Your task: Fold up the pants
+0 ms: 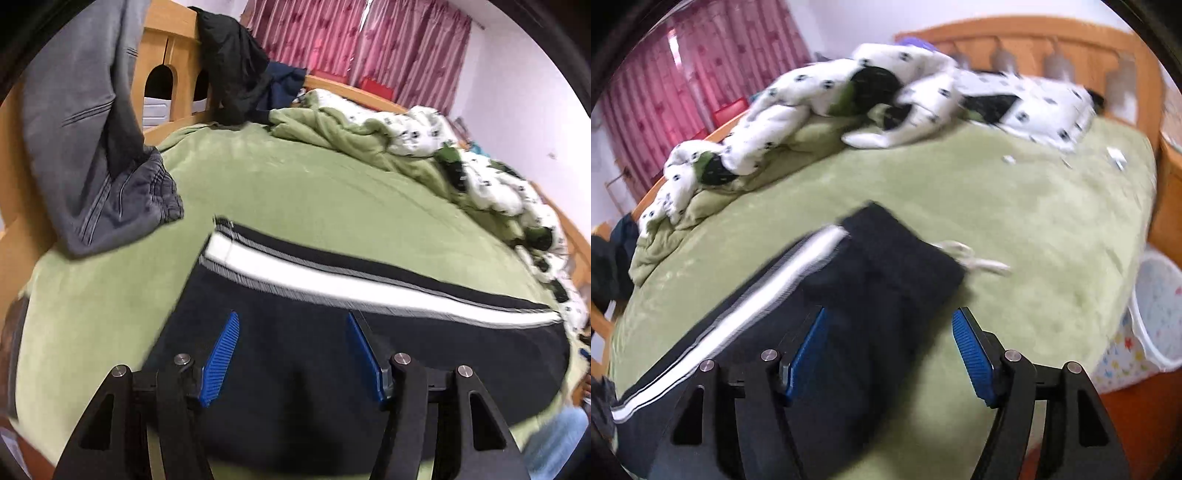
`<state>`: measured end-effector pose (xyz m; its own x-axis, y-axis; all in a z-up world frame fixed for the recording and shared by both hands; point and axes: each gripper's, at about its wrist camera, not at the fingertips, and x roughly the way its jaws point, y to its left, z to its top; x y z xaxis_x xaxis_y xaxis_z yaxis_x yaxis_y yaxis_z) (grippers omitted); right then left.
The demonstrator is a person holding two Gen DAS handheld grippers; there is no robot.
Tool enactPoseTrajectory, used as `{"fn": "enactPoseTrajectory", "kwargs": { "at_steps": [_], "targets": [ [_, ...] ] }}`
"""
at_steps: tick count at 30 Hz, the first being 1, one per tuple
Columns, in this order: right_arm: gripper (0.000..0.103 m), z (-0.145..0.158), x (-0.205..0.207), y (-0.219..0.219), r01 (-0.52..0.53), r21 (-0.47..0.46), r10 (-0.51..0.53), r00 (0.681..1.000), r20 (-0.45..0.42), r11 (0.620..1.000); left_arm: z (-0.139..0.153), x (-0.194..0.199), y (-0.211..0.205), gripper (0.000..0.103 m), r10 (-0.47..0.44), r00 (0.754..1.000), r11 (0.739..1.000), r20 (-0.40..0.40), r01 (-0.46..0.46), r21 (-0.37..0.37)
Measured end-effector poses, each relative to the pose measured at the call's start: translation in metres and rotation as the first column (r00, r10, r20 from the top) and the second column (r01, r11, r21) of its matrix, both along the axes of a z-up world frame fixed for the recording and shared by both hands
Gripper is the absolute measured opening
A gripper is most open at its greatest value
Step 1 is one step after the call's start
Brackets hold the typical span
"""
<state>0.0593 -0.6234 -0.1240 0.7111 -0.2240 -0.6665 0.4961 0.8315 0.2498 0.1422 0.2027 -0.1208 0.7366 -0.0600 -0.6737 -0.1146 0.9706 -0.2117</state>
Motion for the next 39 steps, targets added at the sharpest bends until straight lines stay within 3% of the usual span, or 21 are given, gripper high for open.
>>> {"fn": "enactPoseTrajectory", "kwargs": {
  "at_steps": [6, 11, 12, 15, 18, 19, 22, 25, 26, 31, 36, 37, 38, 39],
  "targets": [
    [0.069, 0.01, 0.055, 0.065, -0.116, -0.096, 0.115, 0.993, -0.012, 0.989, -0.009, 0.076, 0.022, 0.058, 0.067, 0.994, 0.996, -0.09, -0.061, 0.069],
    [0.069, -0.008, 0.105, 0.113, -0.222, -0.151, 0.214, 0.975, -0.065, 0.963, -0.021, 0.113, 0.037, 0.056, 0.068, 0.987, 0.995, -0.144, -0.057, 0.083],
    [0.069, -0.011, 0.112, 0.121, -0.235, -0.156, 0.226, 0.971, -0.073, 0.959, -0.024, 0.118, 0.036, 0.053, 0.062, 0.986, 0.995, -0.156, -0.048, 0.088],
    [0.069, -0.018, 0.128, 0.136, -0.26, -0.14, 0.252, 0.965, -0.073, 0.955, -0.037, 0.133, 0.035, 0.024, 0.118, 0.971, 0.98, -0.209, -0.08, 0.183],
    [0.069, -0.023, 0.137, 0.148, -0.285, -0.122, 0.276, 0.958, -0.082, 0.951, -0.029, 0.114, 0.05, 0.02, 0.153, 0.983, 0.986, -0.103, -0.145, 0.083],
    [0.069, -0.023, 0.14, 0.155, -0.308, -0.126, 0.299, 0.951, -0.083, 0.943, -0.026, 0.107, 0.05, 0.02, 0.161, 0.985, 0.983, -0.07, -0.154, 0.095],
    [0.069, -0.02, 0.144, 0.169, -0.377, -0.153, 0.369, 0.926, -0.078, 0.913, -0.037, 0.101, 0.053, 0.02, 0.188, 0.979, 0.979, -0.083, -0.181, 0.09],
    [0.069, -0.017, 0.159, 0.188, -0.49, -0.184, 0.479, 0.872, -0.107, 0.852, -0.05, 0.099, 0.061, 0.02, 0.193, 0.976, 0.981, -0.101, -0.189, 0.04],
    [0.07, -0.017, 0.167, 0.196, -0.543, -0.194, 0.528, 0.84, -0.127, 0.817, -0.049, 0.1, 0.062, 0.02, 0.19, 0.977, 0.982, -0.1, -0.188, 0.03],
    [0.071, -0.032, 0.202, 0.217, -0.674, -0.222, 0.629, 0.738, -0.245, 0.705, -0.05, 0.1, 0.064, 0.02, 0.181, 0.978, 0.983, -0.102, -0.179, 0.029],
    [0.071, -0.066, 0.224, 0.225, -0.777, -0.145, 0.691, 0.615, -0.38, 0.612, -0.048, 0.099, 0.065, 0.021, 0.171, 0.98, 0.985, -0.097, -0.169, 0.025],
    [0.07, -0.067, 0.223, 0.225, -0.786, -0.144, 0.698, 0.604, -0.385, 0.601, -0.048, 0.098, 0.065, 0.021, 0.168, 0.981, 0.986, -0.095, -0.166, 0.023],
    [0.05, -0.067, 0.222, 0.226, -0.799, -0.143, 0.713, 0.588, -0.382, 0.584, -0.048, 0.096, 0.065, 0.021, 0.166, 0.982, 0.986, -0.092, -0.165, 0.022],
    [0.015, -0.067, 0.221, 0.227, -0.81, -0.134, 0.725, 0.573, -0.381, 0.57, -0.048, 0.095, 0.064, 0.021, 0.164, 0.982, 0.986, -0.09, -0.163, 0.023]
  ]
}}
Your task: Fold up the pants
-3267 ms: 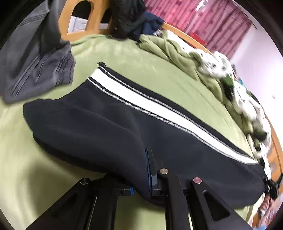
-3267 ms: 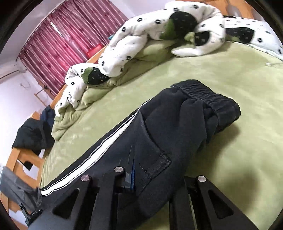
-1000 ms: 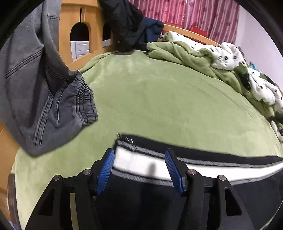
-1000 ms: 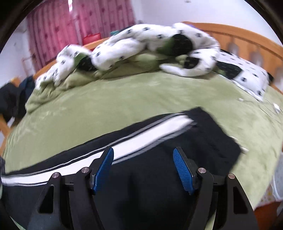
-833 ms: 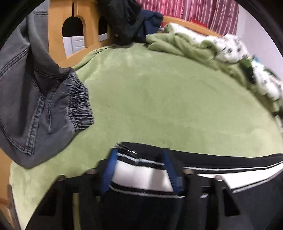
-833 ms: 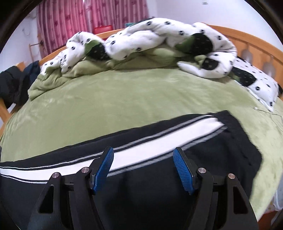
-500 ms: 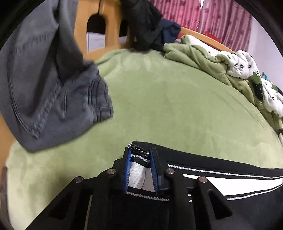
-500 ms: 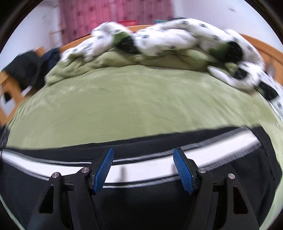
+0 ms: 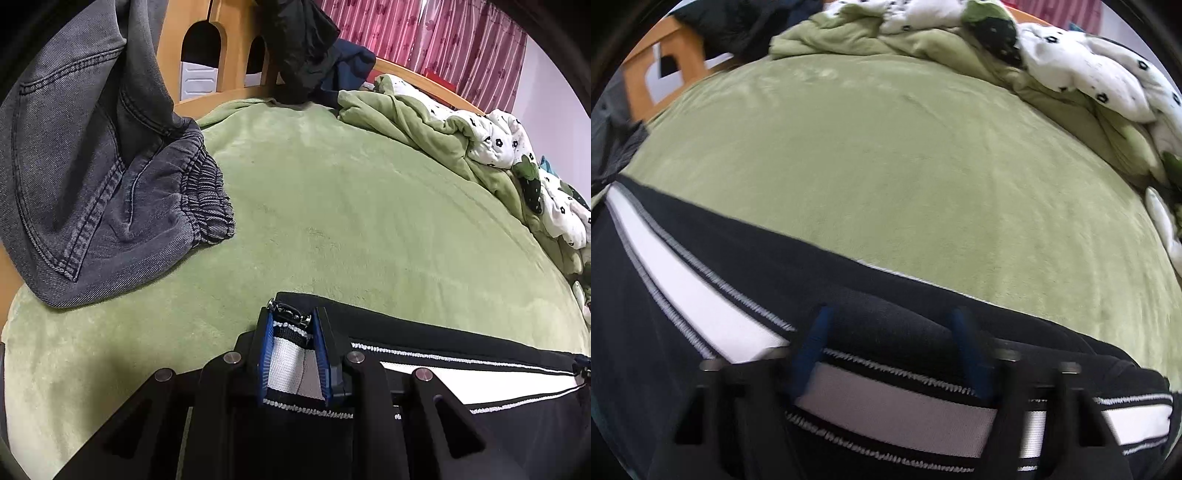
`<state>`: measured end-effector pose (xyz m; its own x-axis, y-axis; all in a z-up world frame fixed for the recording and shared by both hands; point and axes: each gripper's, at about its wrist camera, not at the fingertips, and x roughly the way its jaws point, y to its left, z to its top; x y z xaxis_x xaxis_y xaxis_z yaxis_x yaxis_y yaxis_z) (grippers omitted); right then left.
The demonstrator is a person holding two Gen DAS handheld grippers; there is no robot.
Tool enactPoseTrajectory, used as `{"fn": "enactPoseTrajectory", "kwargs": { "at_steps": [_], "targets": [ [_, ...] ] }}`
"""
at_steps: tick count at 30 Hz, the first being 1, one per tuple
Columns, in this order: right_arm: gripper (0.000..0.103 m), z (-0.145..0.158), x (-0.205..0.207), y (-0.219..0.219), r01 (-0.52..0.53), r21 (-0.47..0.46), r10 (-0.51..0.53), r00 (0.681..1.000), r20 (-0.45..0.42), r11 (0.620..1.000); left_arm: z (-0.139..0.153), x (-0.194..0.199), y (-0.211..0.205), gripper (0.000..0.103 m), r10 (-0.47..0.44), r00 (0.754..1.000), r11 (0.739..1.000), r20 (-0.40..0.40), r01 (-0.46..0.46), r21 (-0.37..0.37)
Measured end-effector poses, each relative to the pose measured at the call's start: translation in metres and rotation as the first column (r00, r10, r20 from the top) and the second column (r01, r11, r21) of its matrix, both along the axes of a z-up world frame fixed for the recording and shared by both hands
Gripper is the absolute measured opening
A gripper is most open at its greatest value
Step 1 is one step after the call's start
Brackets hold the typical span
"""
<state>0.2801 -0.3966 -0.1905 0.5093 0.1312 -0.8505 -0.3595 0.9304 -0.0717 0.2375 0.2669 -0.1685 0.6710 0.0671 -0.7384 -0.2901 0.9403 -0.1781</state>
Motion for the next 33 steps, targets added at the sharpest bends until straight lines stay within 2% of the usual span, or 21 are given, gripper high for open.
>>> {"fn": "enactPoseTrajectory", "kwargs": {
  "at_steps": [2, 4, 6, 8, 10, 13, 17, 19, 21, 23, 27, 29, 31, 32, 33],
  "targets": [
    [0.008, 0.005, -0.003, 0.002, -0.01, -0.032, 0.01, 1.0, 0.023, 0.999, 0.001, -0.002, 0.0, 0.021, -0.002, 1.0, 1.0, 0.006, 0.002, -0.001],
    [0.005, 0.015, -0.007, 0.004, -0.01, -0.042, 0.013, 0.998, 0.069, 0.999, 0.008, -0.007, 0.002, 0.021, 0.0, 0.999, 1.0, 0.039, 0.001, -0.022],
    [0.004, 0.03, -0.011, 0.002, 0.005, -0.004, -0.004, 0.99, 0.14, 1.0, 0.012, -0.008, 0.005, 0.021, 0.006, 0.998, 0.999, 0.056, -0.003, -0.04],
    [0.004, 0.039, -0.011, -0.001, 0.027, 0.036, -0.034, 0.981, 0.191, 0.999, 0.006, -0.002, 0.005, 0.021, 0.018, 1.0, 0.999, 0.021, -0.018, -0.041],
    [0.0, 0.023, 0.0, -0.001, 0.063, 0.037, -0.069, 0.982, 0.173, 0.997, -0.003, 0.004, 0.0, 0.021, 0.027, 1.0, 1.0, -0.01, -0.027, -0.001],
    [0.0, -0.004, 0.009, -0.001, 0.123, 0.0, -0.121, 0.98, 0.159, 0.992, -0.001, 0.003, -0.006, 0.021, 0.026, 1.0, 0.999, -0.007, -0.025, 0.041],
    [0.0, 0.01, 0.004, -0.017, 0.164, 0.111, -0.182, 0.967, 0.178, 0.98, 0.003, 0.001, -0.004, 0.024, 0.011, 1.0, 0.999, -0.022, -0.01, 0.039],
    [0.019, 0.023, -0.007, -0.025, 0.151, 0.138, -0.176, 0.967, 0.187, 0.979, 0.003, -0.001, -0.004, 0.025, 0.001, 1.0, 0.999, -0.016, 0.0, 0.038],
    [0.068, 0.03, -0.014, -0.029, 0.115, 0.15, -0.143, 0.971, 0.19, 0.982, 0.002, -0.002, -0.005, 0.025, -0.003, 1.0, 0.999, -0.021, 0.004, 0.033],
    [0.077, 0.032, -0.016, -0.028, 0.091, 0.125, -0.115, 0.971, 0.208, 0.988, 0.001, -0.003, -0.008, 0.025, -0.004, 1.0, 0.999, -0.018, 0.005, 0.046],
    [0.077, 0.016, -0.01, -0.021, 0.059, 0.06, -0.067, 0.988, 0.14, 0.996, 0.001, -0.004, -0.012, 0.026, -0.005, 1.0, 0.998, -0.021, 0.007, 0.062],
    [0.07, 0.0, -0.004, -0.012, 0.018, 0.009, -0.018, 0.997, 0.08, 1.0, 0.002, -0.006, -0.011, 0.026, -0.015, 1.0, 0.998, -0.023, 0.016, 0.057],
    [0.032, -0.003, -0.006, -0.006, -0.03, -0.006, 0.03, 0.996, 0.087, 1.0, 0.002, -0.007, -0.009, 0.026, -0.025, 0.999, 0.998, -0.027, 0.027, 0.05],
    [0.008, -0.002, -0.007, -0.001, -0.06, 0.005, 0.059, 0.996, 0.063, 0.998, 0.002, -0.007, -0.01, 0.026, -0.026, 0.999, 0.998, -0.029, 0.027, 0.048],
    [0.006, 0.0, -0.009, 0.004, -0.059, -0.024, 0.061, 0.995, 0.073, 0.998, 0.002, -0.008, -0.009, 0.026, -0.027, 0.999, 0.999, -0.029, 0.028, 0.046]
  ]
}}
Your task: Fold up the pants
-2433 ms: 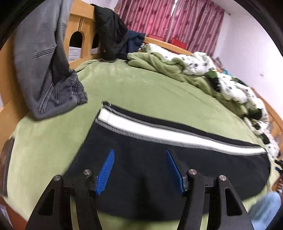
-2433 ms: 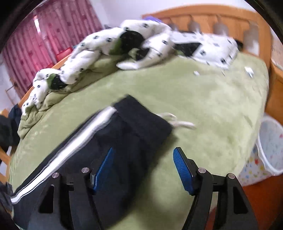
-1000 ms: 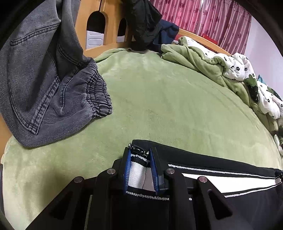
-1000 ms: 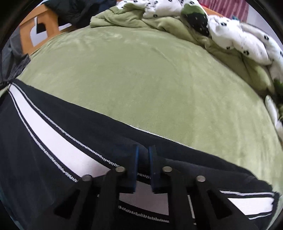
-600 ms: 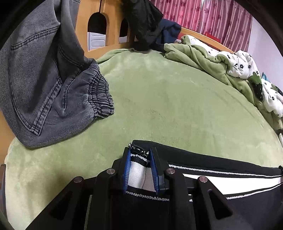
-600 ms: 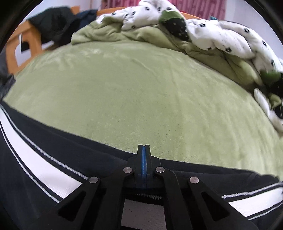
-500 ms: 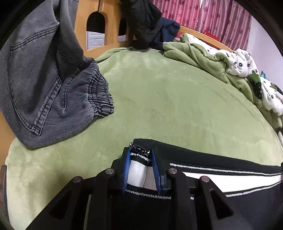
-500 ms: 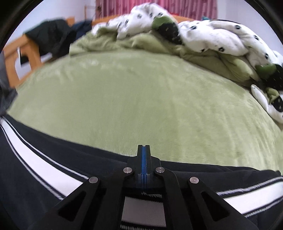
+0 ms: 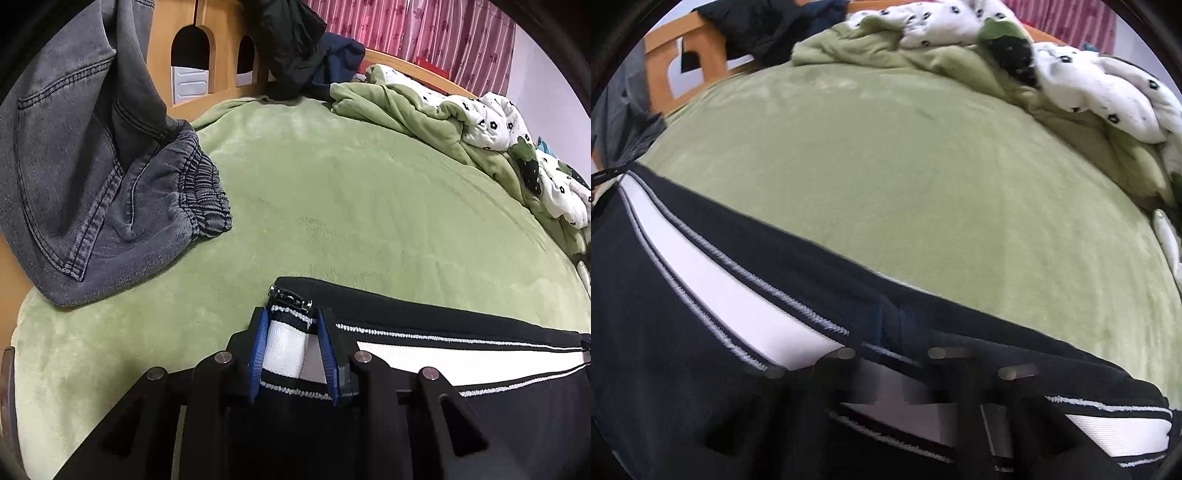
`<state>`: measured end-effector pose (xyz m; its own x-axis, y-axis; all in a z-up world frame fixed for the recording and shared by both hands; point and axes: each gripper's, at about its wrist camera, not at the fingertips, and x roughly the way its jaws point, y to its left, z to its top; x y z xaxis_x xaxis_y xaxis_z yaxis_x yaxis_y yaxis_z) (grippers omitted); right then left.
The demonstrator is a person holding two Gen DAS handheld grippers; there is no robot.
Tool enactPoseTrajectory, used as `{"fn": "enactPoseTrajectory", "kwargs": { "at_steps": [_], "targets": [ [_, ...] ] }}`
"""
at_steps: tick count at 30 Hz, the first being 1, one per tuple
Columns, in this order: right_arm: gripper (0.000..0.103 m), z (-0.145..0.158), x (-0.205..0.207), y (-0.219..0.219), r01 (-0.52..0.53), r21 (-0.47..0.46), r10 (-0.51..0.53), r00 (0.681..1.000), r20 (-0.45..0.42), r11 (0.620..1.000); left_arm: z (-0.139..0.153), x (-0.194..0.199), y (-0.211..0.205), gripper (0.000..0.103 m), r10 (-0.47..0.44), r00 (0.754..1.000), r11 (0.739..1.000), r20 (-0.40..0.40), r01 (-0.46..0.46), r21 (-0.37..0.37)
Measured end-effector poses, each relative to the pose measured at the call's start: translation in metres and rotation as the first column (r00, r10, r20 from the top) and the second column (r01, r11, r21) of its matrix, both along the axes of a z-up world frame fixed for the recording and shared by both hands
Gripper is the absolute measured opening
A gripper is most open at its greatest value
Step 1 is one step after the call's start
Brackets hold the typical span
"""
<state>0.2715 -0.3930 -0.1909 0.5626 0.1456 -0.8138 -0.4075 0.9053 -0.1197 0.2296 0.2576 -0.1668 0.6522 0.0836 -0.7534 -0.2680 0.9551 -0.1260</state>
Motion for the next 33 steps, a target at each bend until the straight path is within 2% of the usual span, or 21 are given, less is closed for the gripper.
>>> {"fn": "enactPoseTrajectory", "kwargs": {
  "at_steps": [2, 4, 6, 9, 10, 15, 18, 19, 21, 22, 23, 25, 28, 31, 33],
  "targets": [
    [0.005, 0.008, -0.006, 0.007, -0.015, -0.042, 0.017, 0.999, 0.052, 0.999, 0.001, -0.002, -0.001, 0.026, 0.002, 1.0, 1.0, 0.015, -0.002, 0.0],
    [0.005, 0.027, -0.009, 0.001, 0.004, 0.026, -0.007, 0.995, 0.104, 1.0, 0.005, -0.006, -0.001, 0.026, 0.008, 0.998, 1.0, 0.055, -0.008, -0.005],
    [0.005, 0.032, -0.007, -0.003, 0.017, 0.078, -0.027, 0.992, 0.122, 0.997, 0.001, -0.003, -0.001, 0.026, 0.028, 0.999, 1.0, 0.034, -0.028, -0.008],
    [0.006, 0.0, 0.008, 0.001, 0.037, 0.024, -0.038, 0.998, 0.057, 0.999, -0.006, 0.006, -0.004, 0.03, 0.048, 0.999, 0.999, -0.025, -0.048, 0.015],
    [0.007, -0.008, 0.007, 0.004, 0.05, 0.013, -0.051, 0.996, 0.08, 0.999, -0.004, 0.005, -0.004, 0.03, 0.047, 0.999, 0.999, -0.021, -0.047, 0.02],
    [0.024, 0.013, -0.005, -0.015, 0.117, 0.064, -0.124, 0.984, 0.126, 0.991, 0.015, -0.014, -0.014, 0.035, 0.008, 1.0, 0.998, 0.015, -0.009, 0.056],
    [0.041, 0.029, -0.024, -0.048, 0.229, 0.056, -0.236, 0.954, 0.186, 0.972, 0.026, -0.025, -0.025, 0.057, -0.053, 0.996, 0.997, 0.066, 0.05, 0.051],
    [0.041, 0.031, -0.026, -0.061, 0.262, 0.066, -0.27, 0.945, 0.183, 0.963, 0.028, -0.025, -0.03, 0.058, -0.078, 0.994, 0.996, 0.077, 0.075, 0.048],
    [0.041, 0.023, -0.028, -0.081, 0.34, 0.052, -0.344, 0.924, 0.164, 0.939, 0.025, -0.016, -0.045, 0.061, -0.12, 0.991, 0.991, 0.055, 0.117, 0.067],
    [0.041, 0.014, -0.023, -0.088, 0.388, 0.019, -0.386, 0.911, 0.144, 0.922, 0.017, -0.006, -0.051, 0.063, -0.119, 0.993, 0.989, 0.015, 0.117, 0.095],
    [0.041, 0.007, -0.016, -0.095, 0.409, -0.002, -0.406, 0.905, 0.126, 0.912, 0.009, 0.002, -0.053, 0.063, -0.092, 0.996, 0.989, -0.015, 0.093, 0.119],
    [0.042, 0.003, -0.012, -0.101, 0.41, 0.047, -0.413, 0.902, 0.13, 0.911, -0.01, 0.017, -0.056, 0.063, -0.03, 0.996, 0.988, -0.088, 0.043, 0.148],
    [0.042, 0.012, -0.008, -0.097, 0.456, 0.031, -0.456, 0.883, 0.115, 0.89, 0.001, 0.011, -0.067, 0.063, -0.019, 0.998, 0.981, -0.067, 0.032, 0.19],
    [0.044, 0.023, -0.012, -0.087, 0.479, 0.014, -0.476, 0.868, 0.141, 0.878, 0.013, -0.003, -0.067, 0.063, -0.023, 0.998, 0.991, -0.059, 0.03, 0.13],
    [0.055, 0.034, -0.021, -0.074, 0.485, 0.026, -0.483, 0.862, 0.154, 0.874, 0.023, -0.016, -0.067, 0.063, -0.028, 0.998, 0.996, -0.06, 0.033, 0.078]
  ]
}}
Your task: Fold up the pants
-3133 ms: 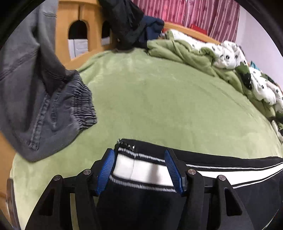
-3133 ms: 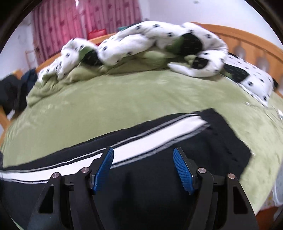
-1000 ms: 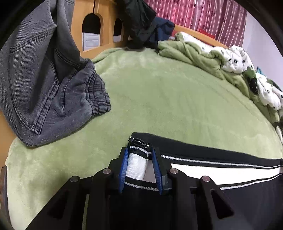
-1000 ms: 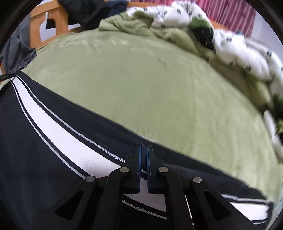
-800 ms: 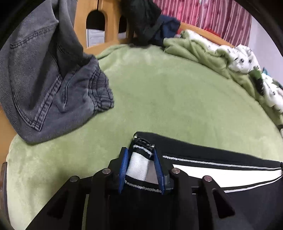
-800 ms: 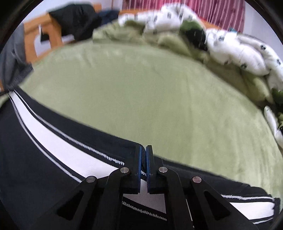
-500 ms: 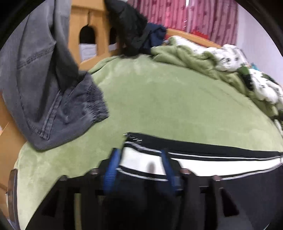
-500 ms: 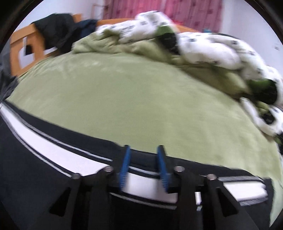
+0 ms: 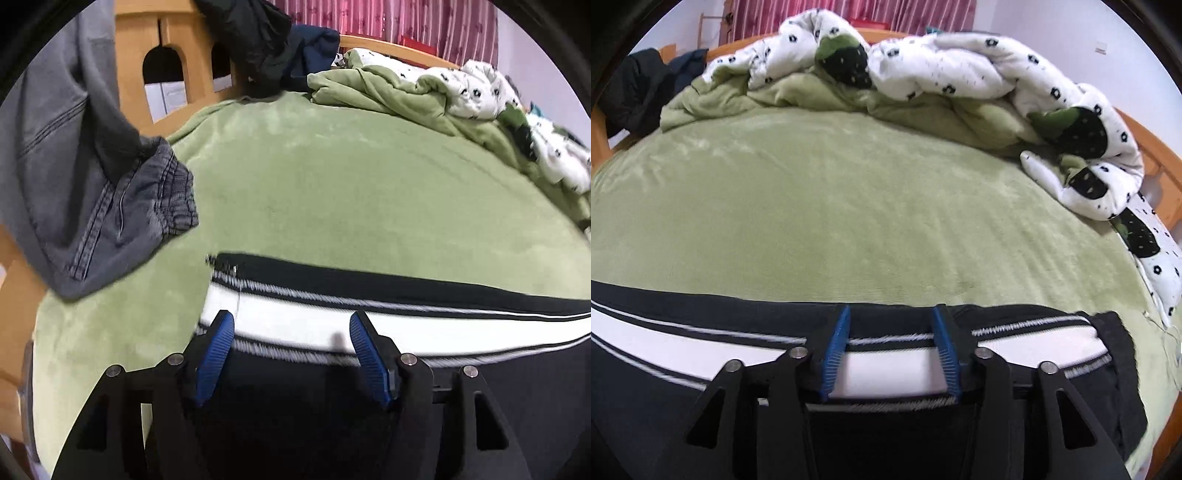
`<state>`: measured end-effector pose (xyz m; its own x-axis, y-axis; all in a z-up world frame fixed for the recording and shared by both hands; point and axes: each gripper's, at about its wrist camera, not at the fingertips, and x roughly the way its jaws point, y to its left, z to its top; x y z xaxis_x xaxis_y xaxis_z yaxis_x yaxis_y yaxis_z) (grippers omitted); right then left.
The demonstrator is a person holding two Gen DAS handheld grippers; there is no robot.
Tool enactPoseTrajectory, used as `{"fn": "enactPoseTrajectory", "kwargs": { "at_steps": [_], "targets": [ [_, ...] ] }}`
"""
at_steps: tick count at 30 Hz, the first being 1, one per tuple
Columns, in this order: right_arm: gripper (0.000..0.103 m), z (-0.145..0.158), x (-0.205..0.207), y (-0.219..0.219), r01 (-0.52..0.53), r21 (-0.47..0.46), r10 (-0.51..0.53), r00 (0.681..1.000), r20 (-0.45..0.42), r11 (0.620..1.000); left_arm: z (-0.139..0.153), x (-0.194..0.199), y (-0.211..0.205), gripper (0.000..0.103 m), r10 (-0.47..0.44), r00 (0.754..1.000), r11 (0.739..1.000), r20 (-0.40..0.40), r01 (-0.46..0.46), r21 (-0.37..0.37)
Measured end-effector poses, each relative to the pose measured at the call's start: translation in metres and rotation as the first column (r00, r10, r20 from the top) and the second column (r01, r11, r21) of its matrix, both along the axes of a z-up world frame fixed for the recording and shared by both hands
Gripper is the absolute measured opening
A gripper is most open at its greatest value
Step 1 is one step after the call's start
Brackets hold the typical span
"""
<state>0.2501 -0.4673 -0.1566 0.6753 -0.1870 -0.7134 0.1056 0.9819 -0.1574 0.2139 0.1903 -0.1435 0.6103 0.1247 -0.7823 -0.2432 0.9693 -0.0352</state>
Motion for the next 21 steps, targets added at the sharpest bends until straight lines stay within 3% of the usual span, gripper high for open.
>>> {"fn": "enactPoseTrajectory", "kwargs": {
  "at_steps": [2, 8, 13, 15, 17, 21],
  "targets": [
    [0.06, 0.013, -0.016, 0.014, 0.008, 0.038, -0.009, 1.0, 0.019, 0.999, 0.015, -0.014, -0.005, 0.063, -0.014, 1.0, 1.0, 0.021, 0.015, -0.027],
    [0.06, 0.052, -0.062, 0.064, -0.029, 0.234, 0.019, 0.999, 0.044, 0.972, 0.083, -0.061, -0.039, 0.063, -0.09, 0.984, 0.996, 0.156, 0.093, -0.008],
    [0.06, 0.103, -0.106, 0.118, -0.086, 0.16, 0.061, 0.986, 0.153, 0.983, 0.132, -0.089, -0.063, 0.063, -0.146, 0.967, 0.988, 0.21, 0.153, -0.017],
    [0.066, 0.124, -0.12, 0.137, -0.088, 0.125, 0.069, 0.986, 0.149, 0.988, 0.141, -0.098, -0.067, 0.063, -0.145, 0.963, 0.987, 0.225, 0.157, -0.035],
    [0.073, 0.136, -0.134, 0.149, -0.103, 0.174, 0.078, 0.987, 0.141, 0.979, 0.144, -0.107, -0.071, 0.063, -0.137, 0.963, 0.985, 0.231, 0.158, -0.075],
    [0.073, 0.129, -0.16, 0.16, -0.158, 0.301, 0.11, 0.979, 0.171, 0.94, 0.126, -0.124, -0.074, 0.063, -0.133, 0.97, 0.97, 0.204, 0.17, -0.173]
  ]
}}
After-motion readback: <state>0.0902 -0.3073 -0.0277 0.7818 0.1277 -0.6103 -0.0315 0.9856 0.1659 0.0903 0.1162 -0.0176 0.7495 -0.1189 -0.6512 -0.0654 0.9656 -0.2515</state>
